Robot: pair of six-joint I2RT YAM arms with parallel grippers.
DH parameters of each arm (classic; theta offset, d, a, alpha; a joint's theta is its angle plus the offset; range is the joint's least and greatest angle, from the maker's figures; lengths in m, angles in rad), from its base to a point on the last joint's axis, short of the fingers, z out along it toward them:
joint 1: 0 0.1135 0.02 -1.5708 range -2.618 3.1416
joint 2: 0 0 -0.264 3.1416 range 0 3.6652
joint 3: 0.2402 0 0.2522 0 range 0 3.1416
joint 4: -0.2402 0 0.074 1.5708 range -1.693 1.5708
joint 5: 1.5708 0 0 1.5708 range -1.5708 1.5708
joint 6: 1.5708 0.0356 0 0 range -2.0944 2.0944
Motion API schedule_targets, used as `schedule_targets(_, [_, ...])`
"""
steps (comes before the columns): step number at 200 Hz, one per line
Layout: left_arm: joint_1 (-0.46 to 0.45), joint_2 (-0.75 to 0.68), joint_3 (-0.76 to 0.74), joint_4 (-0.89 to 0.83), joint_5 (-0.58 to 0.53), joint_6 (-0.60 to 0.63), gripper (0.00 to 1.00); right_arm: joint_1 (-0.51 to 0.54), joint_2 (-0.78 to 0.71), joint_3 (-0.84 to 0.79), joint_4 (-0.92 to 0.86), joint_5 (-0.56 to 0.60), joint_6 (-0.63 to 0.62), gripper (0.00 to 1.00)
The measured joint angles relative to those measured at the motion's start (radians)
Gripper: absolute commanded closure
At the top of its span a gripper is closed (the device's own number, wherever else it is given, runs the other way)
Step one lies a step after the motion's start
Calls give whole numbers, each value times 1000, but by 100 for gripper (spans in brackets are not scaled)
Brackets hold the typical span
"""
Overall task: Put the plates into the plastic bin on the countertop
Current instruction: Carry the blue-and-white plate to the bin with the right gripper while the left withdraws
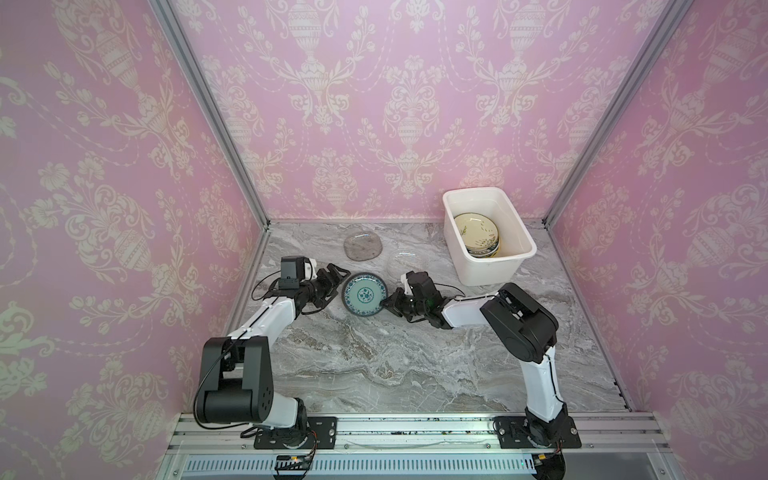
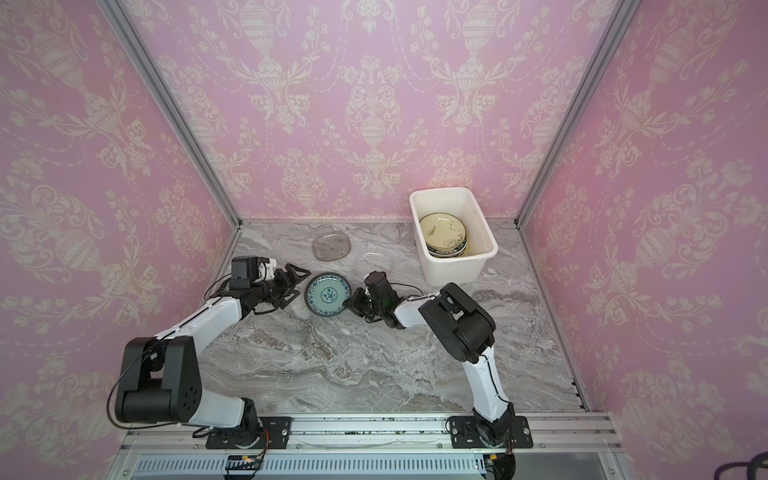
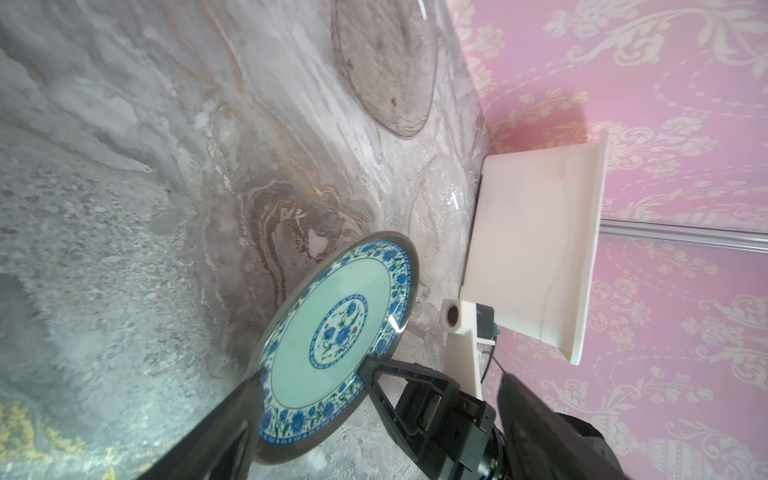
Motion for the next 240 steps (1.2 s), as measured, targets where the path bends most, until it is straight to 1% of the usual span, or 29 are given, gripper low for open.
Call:
schedule_targets(37, [0,-204,0,-60,-71,3,8,11,-154,-19,-137,-3,-32,100])
schedule_targets(74, [-1,-397,-7,-117,-117,-8,8,24,-327,-14,-364,4,-86,100])
schedule_targets(95, [-8,-489,-6,-141,-131,-21,7,22,-398,48,-542,18,-124,100])
schedule_targets(115, [-30,-523,13,-157,-134,-28,5,6,-435,150,-678,29,-138,100])
schedule_targets(136, [-68,-514,74,-158,-138,-30,5,-40,-452,281,-801,31,-153,100])
schedule_targets(150, [-100,-485,145,-156,-138,-29,4,-87,-451,367,-868,29,-158,100])
schedule_targets(182, [-175,-360,327,-149,-139,13,4,-219,-448,502,-943,21,-149,100])
schedule_targets(203, [-209,-269,389,-133,-138,35,4,-300,-444,536,-945,21,-117,100])
schedule_targets(240, [-266,-119,455,-138,-138,79,4,-418,-415,536,-926,22,-24,100])
